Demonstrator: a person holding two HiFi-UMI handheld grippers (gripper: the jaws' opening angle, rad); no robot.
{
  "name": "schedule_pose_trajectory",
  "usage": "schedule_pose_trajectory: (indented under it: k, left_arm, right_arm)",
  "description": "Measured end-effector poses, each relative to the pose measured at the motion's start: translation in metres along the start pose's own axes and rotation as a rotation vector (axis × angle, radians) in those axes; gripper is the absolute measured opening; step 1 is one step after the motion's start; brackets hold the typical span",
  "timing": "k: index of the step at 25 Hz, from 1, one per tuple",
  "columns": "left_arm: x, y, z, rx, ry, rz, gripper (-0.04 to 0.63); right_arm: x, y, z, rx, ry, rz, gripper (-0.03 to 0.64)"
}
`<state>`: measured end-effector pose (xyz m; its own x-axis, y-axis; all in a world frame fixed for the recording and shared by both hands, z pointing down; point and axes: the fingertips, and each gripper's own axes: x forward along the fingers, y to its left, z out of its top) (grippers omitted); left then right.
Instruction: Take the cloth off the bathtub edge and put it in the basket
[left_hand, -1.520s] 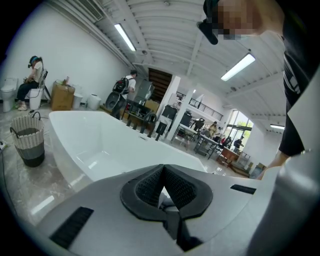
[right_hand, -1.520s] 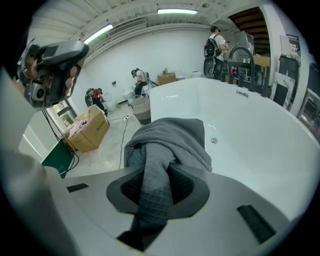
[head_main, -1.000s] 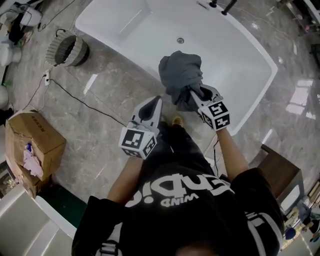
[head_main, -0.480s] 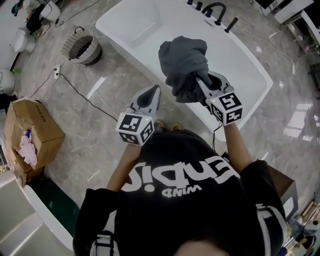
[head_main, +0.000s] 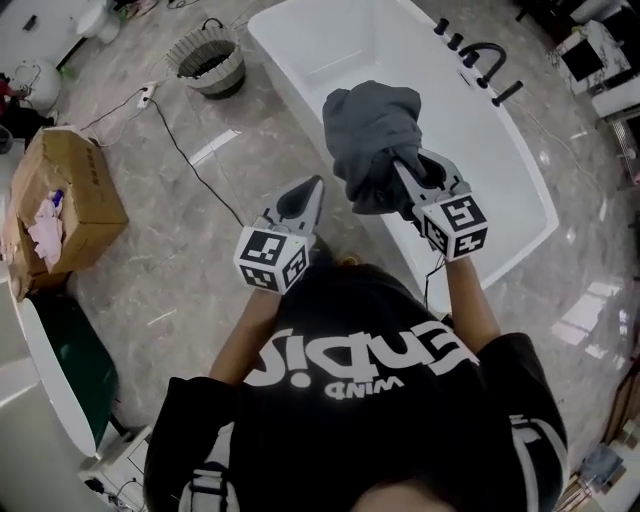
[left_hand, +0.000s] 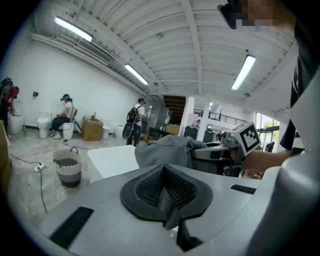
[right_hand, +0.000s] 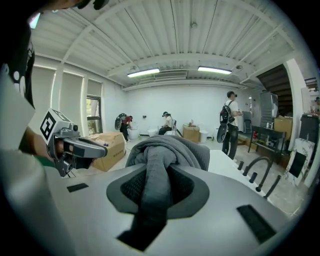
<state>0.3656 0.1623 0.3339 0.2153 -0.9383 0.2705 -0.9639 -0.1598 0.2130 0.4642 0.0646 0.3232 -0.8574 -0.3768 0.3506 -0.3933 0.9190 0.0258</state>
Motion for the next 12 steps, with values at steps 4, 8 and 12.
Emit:
schedule_pose_trajectory:
  k: [4, 8, 12]
  left_arm:
    - [-0.007, 0.02, 0.011, -0.038, -0.034, 0.075, 0.012]
    - [-0.027, 0.06, 0.022, -0.07, -0.074, 0.15, 0.012]
    - [-0.051, 0.11, 0.025, -0.09, -0.09, 0.216, 0.012]
  right_arm:
    - [0.031, 0.008, 0.015, -0.011, -0.001, 0.09, 0.083]
    - [0.075, 0.034, 0.033, -0.043, 0.007, 0.171, 0.083]
    - [0.124, 0.066, 0.048, -0.06, 0.015, 0.235, 0.083]
